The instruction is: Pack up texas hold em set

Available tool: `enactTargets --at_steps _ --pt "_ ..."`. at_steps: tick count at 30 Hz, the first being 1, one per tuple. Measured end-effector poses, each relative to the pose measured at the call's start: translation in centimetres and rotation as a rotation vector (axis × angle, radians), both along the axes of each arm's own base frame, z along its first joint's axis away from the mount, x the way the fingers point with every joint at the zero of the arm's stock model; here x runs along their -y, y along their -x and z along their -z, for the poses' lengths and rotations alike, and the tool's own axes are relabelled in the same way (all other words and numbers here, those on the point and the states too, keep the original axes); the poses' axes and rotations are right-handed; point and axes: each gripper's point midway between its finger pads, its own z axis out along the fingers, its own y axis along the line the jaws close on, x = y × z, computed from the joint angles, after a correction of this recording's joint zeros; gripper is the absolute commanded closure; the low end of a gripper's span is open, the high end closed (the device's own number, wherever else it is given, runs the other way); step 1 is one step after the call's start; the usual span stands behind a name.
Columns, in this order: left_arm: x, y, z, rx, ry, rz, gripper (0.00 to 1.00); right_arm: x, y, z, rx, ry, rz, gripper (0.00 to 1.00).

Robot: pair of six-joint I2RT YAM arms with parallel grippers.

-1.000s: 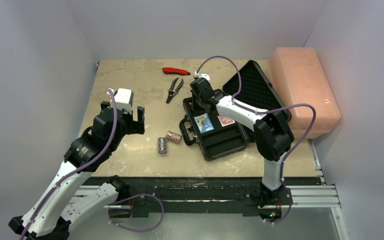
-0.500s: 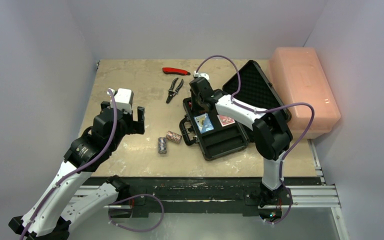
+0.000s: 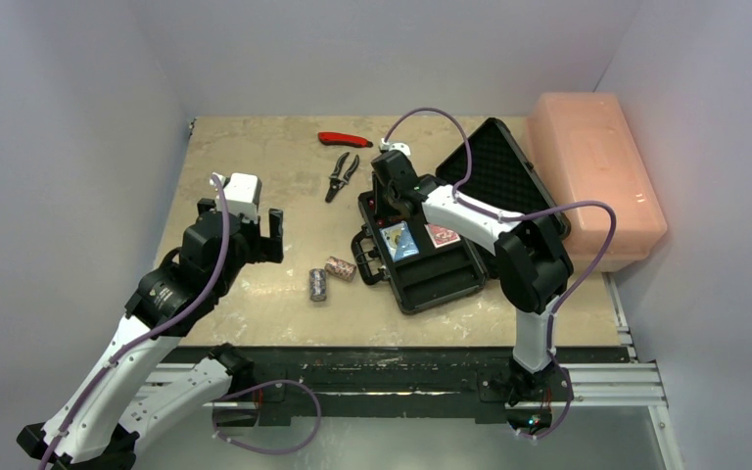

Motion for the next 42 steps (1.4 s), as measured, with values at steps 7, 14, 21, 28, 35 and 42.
enactTargets --at_steps 7,14,21,28,35,42 --pt "0.0 0.0 0.0 0.000 0.000 0.000 0.14 0.1 0.2 -0.2 -0.004 0.000 -0.002 0.60" --pt "0.0 -0.1 0.1 -0.002 -0.003 -0.003 0.14 1.0 1.4 -5.3 0.066 -0.060 -0.006 0.52" --pt "0.0 -0.3 0.3 -0.012 -0.012 -0.007 0.14 3.6 4.3 -11.5 0.176 -0.133 0.002 0.43" --pt "0.3 -0.4 1.3 -0.053 -0.025 -0.008 0.12 7.9 8.0 -11.4 0.196 -0.103 0.048 0.27" --pt "1.0 0.0 2.7 -0.125 0.020 -0.013 0.11 10.6 10.4 -12.0 0.236 -0.115 0.086 0.10" --pt "2.3 0.4 6.6 -0.261 0.077 -0.041 0.06 11.4 11.3 -11.1 0.227 -0.115 0.095 0.03"
